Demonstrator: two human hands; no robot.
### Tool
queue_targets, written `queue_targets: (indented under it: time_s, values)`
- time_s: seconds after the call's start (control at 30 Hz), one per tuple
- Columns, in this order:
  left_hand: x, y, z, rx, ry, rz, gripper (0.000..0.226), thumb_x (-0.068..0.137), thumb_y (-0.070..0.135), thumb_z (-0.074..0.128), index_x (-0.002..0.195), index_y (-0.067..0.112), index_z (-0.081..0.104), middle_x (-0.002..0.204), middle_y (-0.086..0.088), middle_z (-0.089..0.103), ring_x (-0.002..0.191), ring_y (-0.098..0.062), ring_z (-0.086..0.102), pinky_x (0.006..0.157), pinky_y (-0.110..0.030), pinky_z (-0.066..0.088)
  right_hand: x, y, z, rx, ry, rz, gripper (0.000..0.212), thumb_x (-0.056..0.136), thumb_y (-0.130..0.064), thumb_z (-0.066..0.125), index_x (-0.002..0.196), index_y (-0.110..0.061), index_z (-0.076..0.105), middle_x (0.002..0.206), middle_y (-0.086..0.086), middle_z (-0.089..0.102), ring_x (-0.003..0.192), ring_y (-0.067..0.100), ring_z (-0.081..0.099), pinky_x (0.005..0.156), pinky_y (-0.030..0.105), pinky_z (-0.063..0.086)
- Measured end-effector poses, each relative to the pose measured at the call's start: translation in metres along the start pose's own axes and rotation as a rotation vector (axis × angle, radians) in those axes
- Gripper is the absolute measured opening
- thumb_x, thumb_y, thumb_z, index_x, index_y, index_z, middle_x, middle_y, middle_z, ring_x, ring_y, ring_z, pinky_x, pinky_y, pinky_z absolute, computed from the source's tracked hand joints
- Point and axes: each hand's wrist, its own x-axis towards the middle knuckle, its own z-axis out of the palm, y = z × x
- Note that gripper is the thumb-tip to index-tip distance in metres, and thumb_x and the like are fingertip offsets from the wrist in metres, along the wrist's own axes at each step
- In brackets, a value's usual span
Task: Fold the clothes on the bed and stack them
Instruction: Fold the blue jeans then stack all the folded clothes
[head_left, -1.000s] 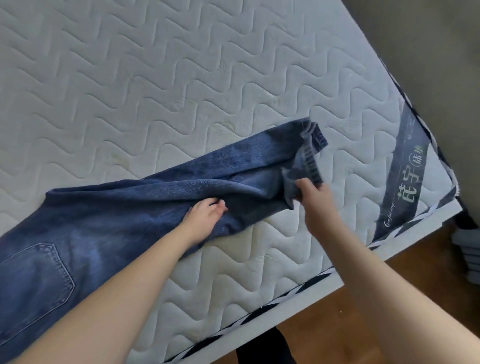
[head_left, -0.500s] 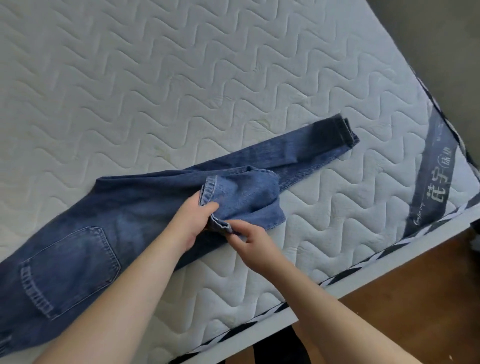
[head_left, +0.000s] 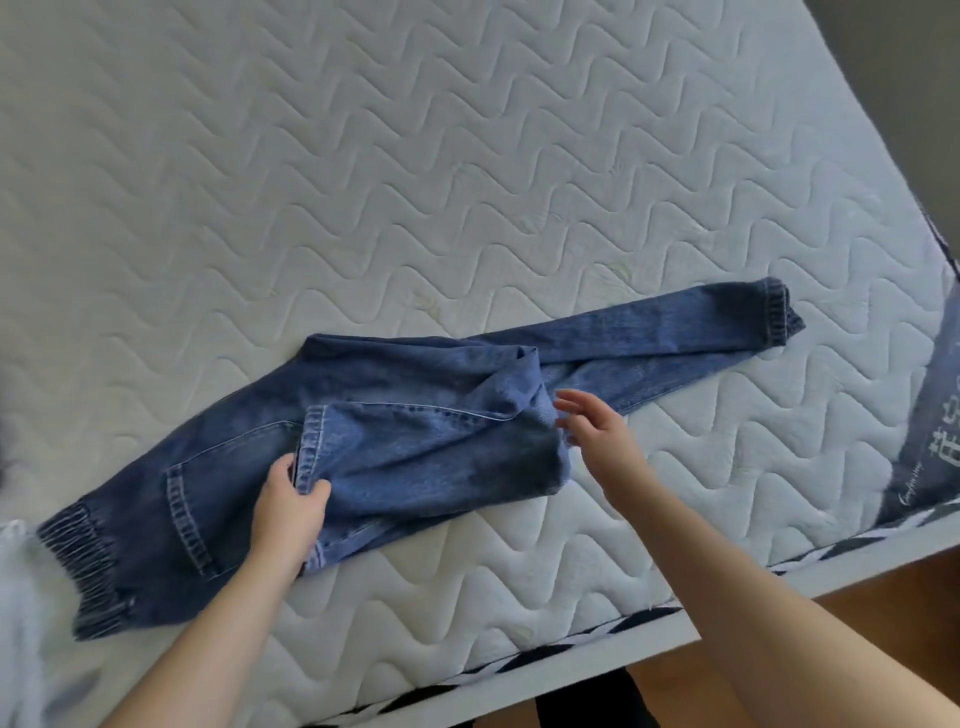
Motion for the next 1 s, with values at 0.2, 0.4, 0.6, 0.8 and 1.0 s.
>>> queue_targets:
  time_s: [0.2, 0.4, 0.6, 0.8, 1.0]
  values:
    - [-0.008, 0.048, 0.012, 0.12, 0.01, 0.304, 0.054, 0.093, 0.015, 0.056, 0.145, 0.011, 0.041, 0.146, -0.012, 0.043, 0.135, -0.028, 0.039, 0.111, -0.039, 0.033, 0.012, -0.011, -0.019, -0.007, 0.083, -0.008, 0.037, 0.098, -0.007, 0.046, 0.123, -0.031, 0.057, 0.128, -0.002, 0.062, 0.105, 0.017, 0.062, 0.088, 0.034, 0.05]
    - [-0.017, 0.131, 0.09, 0.235, -0.133, 0.724, 0.046, 0.094, 0.017, 0.055, 0.14, 0.016, 0.047, 0.142, 0.001, 0.048, 0.131, -0.017, 0.041, 0.109, -0.031, 0.033, 0.048, -0.001, -0.068, 0.025, 0.121, 0.029, 0.038, 0.1, -0.01, 0.046, 0.132, -0.028, 0.055, 0.13, -0.004, 0.06, 0.112, 0.013, 0.06, 0.097, 0.035, 0.05]
    - [-0.034, 0.213, 0.203, 0.388, -0.289, 0.993, 0.047, 0.093, 0.013, 0.053, 0.14, 0.012, 0.048, 0.143, -0.004, 0.049, 0.134, -0.02, 0.043, 0.113, -0.036, 0.032, 0.081, 0.014, -0.149, 0.045, 0.205, 0.082, 0.04, 0.099, -0.007, 0.045, 0.135, -0.022, 0.054, 0.133, 0.0, 0.058, 0.118, 0.018, 0.055, 0.102, 0.035, 0.047]
    - [-0.052, 0.277, 0.305, 0.718, -0.304, 1.171, 0.061, 0.094, 0.021, 0.049, 0.151, 0.022, 0.031, 0.158, 0.0, 0.027, 0.144, -0.018, 0.025, 0.114, -0.032, 0.022, 0.105, 0.029, -0.231, 0.065, 0.317, 0.12, 0.038, 0.096, -0.007, 0.046, 0.129, -0.023, 0.056, 0.124, -0.001, 0.061, 0.105, 0.017, 0.059, 0.094, 0.033, 0.049]
    - [-0.047, 0.314, 0.351, 0.98, -0.153, 1.248, 0.072, 0.095, 0.018, 0.048, 0.155, 0.023, 0.011, 0.161, -0.005, 0.015, 0.146, -0.024, 0.017, 0.119, -0.04, 0.016, 0.13, 0.044, -0.271, 0.236, 0.527, 0.236, 0.048, 0.091, -0.009, 0.058, 0.137, -0.017, 0.043, 0.115, 0.004, 0.06, 0.089, 0.02, 0.06, 0.077, 0.035, 0.054]
